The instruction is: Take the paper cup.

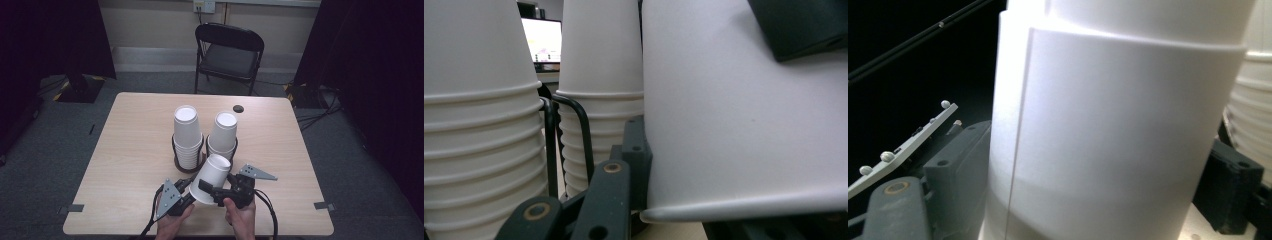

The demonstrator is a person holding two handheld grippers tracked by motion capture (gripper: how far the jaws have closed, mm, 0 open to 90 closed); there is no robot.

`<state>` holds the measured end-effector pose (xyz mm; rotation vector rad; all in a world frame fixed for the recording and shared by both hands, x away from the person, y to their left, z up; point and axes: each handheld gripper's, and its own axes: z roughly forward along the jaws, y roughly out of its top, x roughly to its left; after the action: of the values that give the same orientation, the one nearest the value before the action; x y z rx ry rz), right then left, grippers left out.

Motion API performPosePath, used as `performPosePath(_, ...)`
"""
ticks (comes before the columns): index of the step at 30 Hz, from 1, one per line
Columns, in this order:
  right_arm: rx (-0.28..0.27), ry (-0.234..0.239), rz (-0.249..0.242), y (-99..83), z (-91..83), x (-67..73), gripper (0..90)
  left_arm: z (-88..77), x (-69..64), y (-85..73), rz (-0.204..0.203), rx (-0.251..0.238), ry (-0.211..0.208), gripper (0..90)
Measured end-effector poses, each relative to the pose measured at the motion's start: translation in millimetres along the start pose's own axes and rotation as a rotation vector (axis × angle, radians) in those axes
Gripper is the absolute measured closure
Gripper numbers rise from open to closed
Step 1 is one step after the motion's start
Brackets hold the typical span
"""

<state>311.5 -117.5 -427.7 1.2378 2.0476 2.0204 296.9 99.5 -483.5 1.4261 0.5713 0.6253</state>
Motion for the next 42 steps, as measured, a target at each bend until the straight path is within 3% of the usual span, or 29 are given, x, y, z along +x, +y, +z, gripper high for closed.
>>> performPosePath(6, -0.015, -0.02, -0.03, 0.4, -1.7, 1.1, 11.7, -1.0, 2.1, 0.0, -0.022, 0.003, -0.016, 80.6)
performPosePath(13, -0.02, -0.018, -0.016, 1.7, -2.8, -0.3, 11.0, 0.9, 3.6, 1.0, -0.051, -0.01, -0.018, 81.8)
performPosePath(18, -0.025, -0.031, -0.009, 2.1, -5.1, -1.1, 10.8, 3.9, 3.2, 1.6, -0.037, -0.009, -0.016, 82.0)
performPosePath(24, -0.032, -0.023, 0.007, 2.8, -7.5, -1.7, 9.8, 3.0, 3.0, 2.5, -0.06, -0.023, -0.025, 83.9)
performPosePath(25, -0.039, -0.02, 0.014, 3.1, -8.3, -2.0, 9.9, 2.3, 3.4, 3.0, -0.043, -0.02, -0.02, 84.1)
performPosePath(29, -0.073, -0.031, 0.012, 6.3, -12.7, -5.4, 11.6, -3.5, 5.9, 0.0, -0.033, 0.006, -0.018, 84.5)
performPosePath(34, -0.107, -0.051, 0.003, 11.9, -18.1, -10.5, 12.5, -9.0, 8.7, -6.1, -0.072, 0.05, -0.029, 84.9)
performPosePath(39, -0.105, -0.072, -0.02, 14.8, -20.0, -12.9, 13.2, -11.2, 12.3, -5.8, -0.103, 0.104, -0.044, 85.2)
performPosePath(42, -0.106, -0.079, -0.03, 14.5, -21.8, -14.0, 13.3, -11.6, 14.8, -3.0, -0.1, 0.14, -0.058, 85.5)
